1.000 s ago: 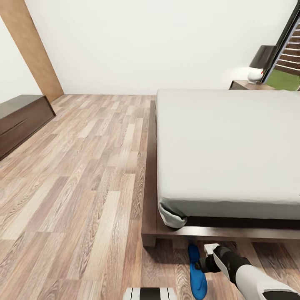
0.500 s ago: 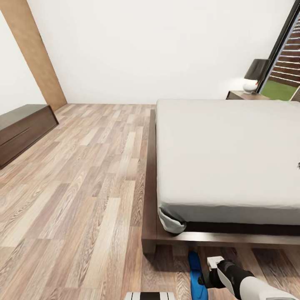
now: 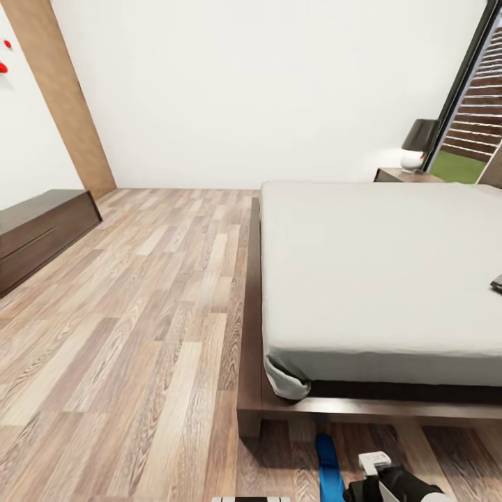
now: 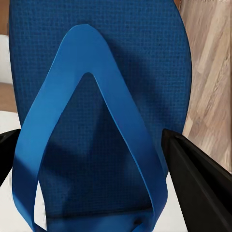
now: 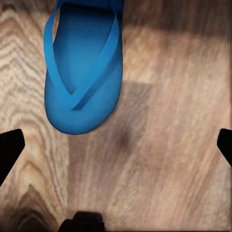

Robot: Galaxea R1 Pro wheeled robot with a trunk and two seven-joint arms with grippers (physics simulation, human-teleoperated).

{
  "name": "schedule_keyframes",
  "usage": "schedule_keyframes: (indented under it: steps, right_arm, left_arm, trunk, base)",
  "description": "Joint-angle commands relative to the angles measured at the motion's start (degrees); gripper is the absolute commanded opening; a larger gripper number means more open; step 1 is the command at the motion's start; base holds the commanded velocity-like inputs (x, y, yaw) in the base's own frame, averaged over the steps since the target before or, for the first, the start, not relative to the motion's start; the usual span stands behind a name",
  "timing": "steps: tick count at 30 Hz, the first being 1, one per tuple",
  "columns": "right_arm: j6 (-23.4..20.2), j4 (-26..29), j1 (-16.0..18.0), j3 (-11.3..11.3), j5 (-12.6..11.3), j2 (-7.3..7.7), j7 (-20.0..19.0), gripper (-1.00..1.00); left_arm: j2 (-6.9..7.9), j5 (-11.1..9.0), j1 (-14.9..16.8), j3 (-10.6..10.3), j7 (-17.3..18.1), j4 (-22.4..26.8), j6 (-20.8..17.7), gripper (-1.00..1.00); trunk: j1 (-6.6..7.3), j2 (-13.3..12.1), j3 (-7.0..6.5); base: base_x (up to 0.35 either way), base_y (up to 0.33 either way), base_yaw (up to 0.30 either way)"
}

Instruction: In the bedroom, move the book from the bed onto either nightstand, and place the two sandals side by side next to the bed.

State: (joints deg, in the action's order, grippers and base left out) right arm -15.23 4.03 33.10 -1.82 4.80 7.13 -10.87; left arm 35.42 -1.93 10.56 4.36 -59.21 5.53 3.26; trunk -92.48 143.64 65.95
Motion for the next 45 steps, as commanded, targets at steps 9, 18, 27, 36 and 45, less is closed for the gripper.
schedule_keyframes:
  steps: [9, 18, 27, 36, 45]
  right_arm:
    - [4.50, -0.56, -2.55, -0.10, 0.34, 0.33, -0.29, 1.00]
    - [5.42, -0.60, -3.94, -0.11, 0.41, 0.33, -0.22, 1.00]
    - [5.55, -0.57, -4.39, -0.11, 0.47, 0.34, -0.20, 1.00]
    - [6.66, -0.57, -5.31, -0.11, 0.38, 1.37, -0.20, 1.00]
    - [7.41, -0.62, -5.56, -0.10, 0.23, 1.84, -0.06, 1.00]
  left_arm:
    - [-0.17, -0.22, 0.04, 0.30, 5.60, 0.01, 0.61, -1.00]
    - [-0.17, -0.48, 0.03, 0.38, 13.14, 0.01, 0.99, -1.00]
    - [-0.17, -0.84, 0.02, 0.41, 20.94, 0.04, 1.09, -1.00]
    - [-0.17, -1.08, 0.06, 0.78, 28.26, 0.09, 3.77, -1.00]
    - [-0.35, -1.17, 0.04, 0.97, 34.43, 0.05, 4.32, -1.00]
  trunk:
    - [0.24, -0.11, -1.96]
    - [0.47, -0.23, -3.95]
    - [0.71, -0.35, -5.95]
    - [1.91, -2.41, -7.73]
    - [3.88, -6.02, -9.34]
  base:
    - [0.000, 0.000, 0.000]
    - [0.000, 0.000, 0.000]
    - [0.000, 0.000, 0.000]
    - [0.000, 0.000, 0.000]
    - [0.000, 0.000, 0.000]
